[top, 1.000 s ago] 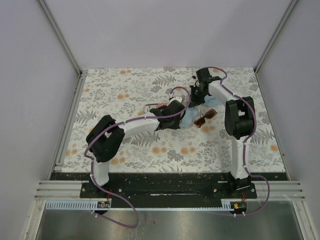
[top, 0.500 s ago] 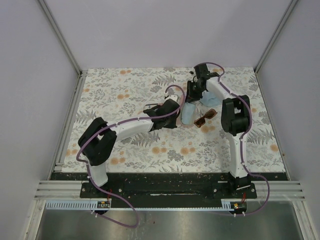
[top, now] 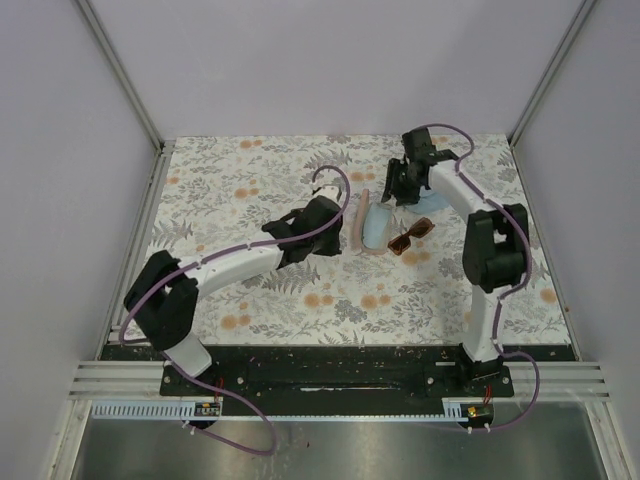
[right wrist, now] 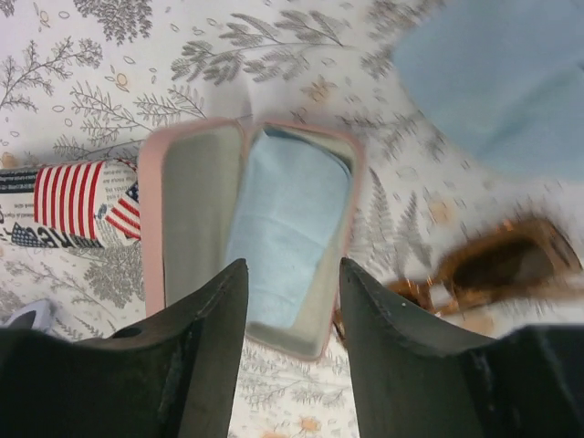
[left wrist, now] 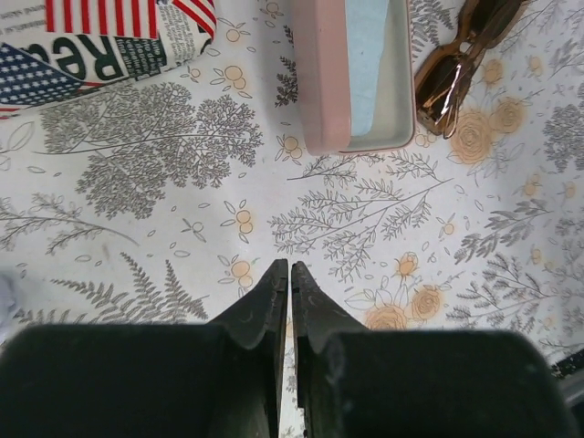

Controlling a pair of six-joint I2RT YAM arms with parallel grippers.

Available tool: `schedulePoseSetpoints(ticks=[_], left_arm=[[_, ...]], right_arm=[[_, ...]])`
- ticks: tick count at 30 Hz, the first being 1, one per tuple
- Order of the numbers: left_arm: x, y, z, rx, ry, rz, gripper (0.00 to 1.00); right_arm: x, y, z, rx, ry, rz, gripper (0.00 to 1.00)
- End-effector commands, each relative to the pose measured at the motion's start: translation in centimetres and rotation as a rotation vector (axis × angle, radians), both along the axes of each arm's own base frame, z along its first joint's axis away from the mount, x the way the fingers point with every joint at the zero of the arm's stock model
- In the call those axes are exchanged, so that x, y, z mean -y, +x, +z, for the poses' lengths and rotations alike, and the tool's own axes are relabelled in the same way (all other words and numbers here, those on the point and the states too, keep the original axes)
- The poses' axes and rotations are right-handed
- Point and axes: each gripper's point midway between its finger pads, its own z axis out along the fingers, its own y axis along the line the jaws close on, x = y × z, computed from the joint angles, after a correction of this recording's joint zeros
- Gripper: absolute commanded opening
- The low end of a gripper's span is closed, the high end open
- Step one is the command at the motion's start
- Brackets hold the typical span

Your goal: Organize the sunglasses

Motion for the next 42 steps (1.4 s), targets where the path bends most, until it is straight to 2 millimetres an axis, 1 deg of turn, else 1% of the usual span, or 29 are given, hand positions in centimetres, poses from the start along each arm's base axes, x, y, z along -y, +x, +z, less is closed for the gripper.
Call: schedulePoseSetpoints(ticks=[1,2,3,5,6,8,10,13,16,19,24,27,28,32,33,34,36,37,38,40,42], left_arm=[[-1.3,-0.2,3.4,0.065,-0.062,0.021,0.09],[-1.5,-0.4,3.7,0.068,-0.066,0.024,0.09],[-1.7,-0.7,3.8,0.068,-0.071,0.022,0.09],[-2.4,-1.2,3.7,0.069,-0.069,0.029,0.09],[-2.6,-1.4,3.6,0.068,-0.07,0.032,0.09],[-3.0,-1.8,3.8,0.072,-0.078,0.034,0.09],[-3.5,-2.1,3.6,0.071,-0.076,0.042,0.09],[-4.0,-2.5,3.5,0.072,-0.075,0.043,0.09],[-4.4,-2.8,3.3,0.07,-0.073,0.047,0.09],[-4.8,-3.0,3.3,0.075,-0.079,0.058,0.09],[-5.3,-3.4,3.0,0.073,-0.075,0.068,0.09],[-5.7,-3.7,2.9,0.072,-0.075,0.072,0.09],[-5.9,-3.7,3.0,0.077,-0.077,0.078,0.09],[-6.3,-3.9,3.0,0.079,-0.074,0.087,0.09],[-6.2,-3.9,3.0,0.078,-0.074,0.084,0.09],[-6.2,-4.0,3.0,0.077,-0.074,0.085,0.09],[-6.3,-4.0,2.9,0.076,-0.076,0.09,0.09],[-6.3,-4.0,2.9,0.077,-0.081,0.093,0.09],[-6.5,-4.0,2.8,0.078,-0.081,0.098,0.09],[-6.5,-4.2,2.6,0.073,-0.082,0.096,0.09],[-6.5,-4.2,2.5,0.071,-0.08,0.096,0.09]], right_arm=[[3.7,-1.0,5.1,0.134,0.03,-0.322,0.53],[4.4,-1.8,4.6,0.122,0.033,-0.382,0.53],[5.0,-2.4,4.6,0.127,0.038,-0.448,0.54],[5.9,-3.7,4.2,0.125,0.054,-0.551,0.75],[6.3,-4.1,4.2,0.135,0.058,-0.581,0.76],[7.1,-5.0,3.7,0.14,0.046,-0.636,0.76],[7.6,-5.4,3.3,0.141,0.041,-0.668,0.74],[7.9,-5.5,2.0,0.107,0.051,-0.698,0.7],[7.8,-5.6,0.6,0.064,0.064,-0.735,0.69],[7.7,-5.3,-0.4,0.045,0.08,-0.762,0.69],[7.1,-4.7,-2.3,0.0,0.084,-0.76,0.66],[7.0,-4.6,-3.1,-0.017,0.077,-0.755,0.64],[7.0,-4.6,-3.3,-0.021,0.075,-0.756,0.62],[7.0,-5.0,-3.9,-0.035,0.072,-0.765,0.44],[7.0,-5.1,-4.1,-0.039,0.074,-0.763,0.42],[6.8,-5.1,-4.3,-0.046,0.079,-0.757,0.41],[6.5,-5.2,-4.7,-0.06,0.084,-0.746,0.31],[6.5,-5.4,-5.0,-0.07,0.084,-0.741,0.19],[6.4,-5.4,-5.0,-0.07,0.087,-0.735,0.11],[6.4,-5.3,-4.4,-0.055,0.088,-0.712,0.02],[6.5,-5.2,-3.2,-0.024,0.08,-0.68,0.0]])
